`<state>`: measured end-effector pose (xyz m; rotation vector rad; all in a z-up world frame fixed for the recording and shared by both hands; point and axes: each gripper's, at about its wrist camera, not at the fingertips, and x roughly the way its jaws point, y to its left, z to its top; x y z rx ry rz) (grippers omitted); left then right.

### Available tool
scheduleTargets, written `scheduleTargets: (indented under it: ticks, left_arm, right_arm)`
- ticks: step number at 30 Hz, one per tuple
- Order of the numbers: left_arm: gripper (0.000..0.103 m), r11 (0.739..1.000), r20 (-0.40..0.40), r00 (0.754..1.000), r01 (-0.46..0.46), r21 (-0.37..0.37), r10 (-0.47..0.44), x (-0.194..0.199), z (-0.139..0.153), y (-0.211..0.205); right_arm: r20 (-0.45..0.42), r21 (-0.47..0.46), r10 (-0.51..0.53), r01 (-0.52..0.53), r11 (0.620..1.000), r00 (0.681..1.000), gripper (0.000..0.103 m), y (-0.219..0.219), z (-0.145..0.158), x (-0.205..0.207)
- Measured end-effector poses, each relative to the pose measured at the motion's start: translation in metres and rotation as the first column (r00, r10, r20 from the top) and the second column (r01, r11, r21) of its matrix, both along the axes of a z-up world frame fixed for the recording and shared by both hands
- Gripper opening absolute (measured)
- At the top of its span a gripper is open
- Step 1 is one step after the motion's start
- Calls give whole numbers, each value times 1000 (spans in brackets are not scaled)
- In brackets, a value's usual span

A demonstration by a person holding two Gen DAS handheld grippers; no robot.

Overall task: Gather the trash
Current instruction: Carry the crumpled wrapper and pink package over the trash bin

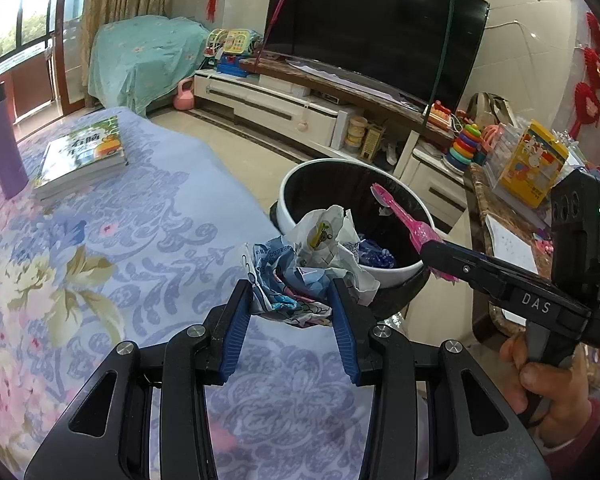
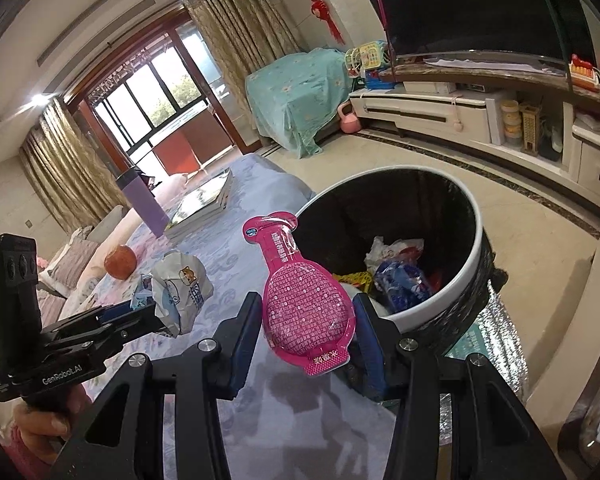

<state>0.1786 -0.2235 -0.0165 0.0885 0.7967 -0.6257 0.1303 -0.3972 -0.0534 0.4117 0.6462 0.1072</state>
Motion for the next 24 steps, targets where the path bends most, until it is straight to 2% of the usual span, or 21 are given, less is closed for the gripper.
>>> scheduleTargets:
  ticks: [24]
  left_arm:
    - [39, 999, 3, 999, 46, 28, -46, 21, -3, -41]
  right_arm:
    - [11, -18, -57, 57, 998, 998, 47, -32, 6, 14]
